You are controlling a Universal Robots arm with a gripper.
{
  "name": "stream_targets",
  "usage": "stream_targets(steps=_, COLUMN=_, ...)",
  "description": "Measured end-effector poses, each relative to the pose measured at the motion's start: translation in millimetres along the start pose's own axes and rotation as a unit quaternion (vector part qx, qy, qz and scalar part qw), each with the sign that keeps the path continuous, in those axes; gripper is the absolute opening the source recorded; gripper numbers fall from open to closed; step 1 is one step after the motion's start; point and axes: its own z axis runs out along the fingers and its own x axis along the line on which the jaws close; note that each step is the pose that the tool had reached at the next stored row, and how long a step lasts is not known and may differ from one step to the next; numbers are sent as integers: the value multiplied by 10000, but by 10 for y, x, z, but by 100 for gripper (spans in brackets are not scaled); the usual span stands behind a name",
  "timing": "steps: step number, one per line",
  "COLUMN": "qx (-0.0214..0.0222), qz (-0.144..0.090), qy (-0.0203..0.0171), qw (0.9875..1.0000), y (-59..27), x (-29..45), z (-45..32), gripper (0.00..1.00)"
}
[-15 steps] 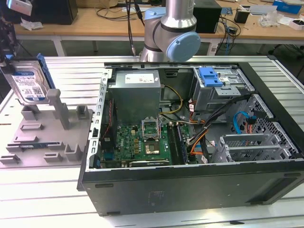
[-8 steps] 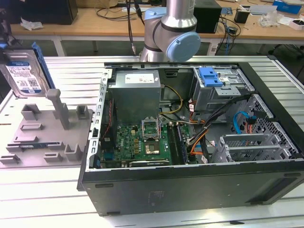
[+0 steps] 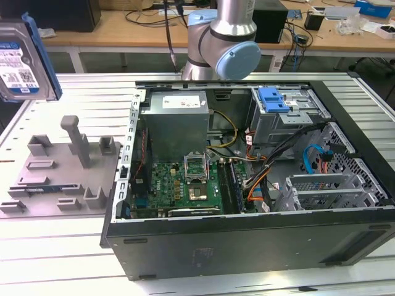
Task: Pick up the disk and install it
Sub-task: 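Pick up the disk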
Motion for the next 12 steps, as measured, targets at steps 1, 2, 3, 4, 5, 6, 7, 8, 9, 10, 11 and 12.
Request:
stream_targets(steps=1, qx=1, qz=0, qy=0, qw=10000, y=0, x=3, z=-37, gripper=37)
stream_targets(steps=2, qx=1, qz=0, qy=0, qw=10000, y=0, x=6, z=-84, gripper=37)
stream_targets(steps=3, qx=1, qz=-1, qy=0, qw=10000, y=-1, x=10, z=-124, gripper=37)
stream_targets(steps=4, qx=1, qz=0, qy=-1, qw=10000, y=-1, x=14, z=-169, gripper=37)
stream_targets(steps=5, qx=0, qz=-1, qy=-1, qw=10000, y=-2, x=18, z=-213, gripper=37)
stream_targets(steps=6, qx=-1, qz=0, qy=-1, qw=10000, y=-2, x=22, z=-254, gripper=37)
stream_targets(steps=7, qx=0, qz=-1, qy=-1, qw=10000, y=-3, x=27, z=-293, gripper=37)
stream_targets(steps=8, qx=0, qz=0, qy=-2, qw=10000, y=-3, x=31, z=-331, gripper=37)
stream_targets(steps=9, qx=0, qz=0, qy=-2, qw=10000, y=-3, x=36, z=-374, gripper=37)
stream_targets(steps=10, qx=0, qz=0, qy=-3, qw=10000, y=-3, x=41, z=-418, gripper=37)
stream_targets(steps=11, qx=0, qz=0, qy=-3, qw=10000, y=-4, x=47, z=-463, gripper=37)
stream_targets(steps=12, qx=0, qz=0, qy=-4, qw=10000, y=-4, x=53, z=-507, gripper=37)
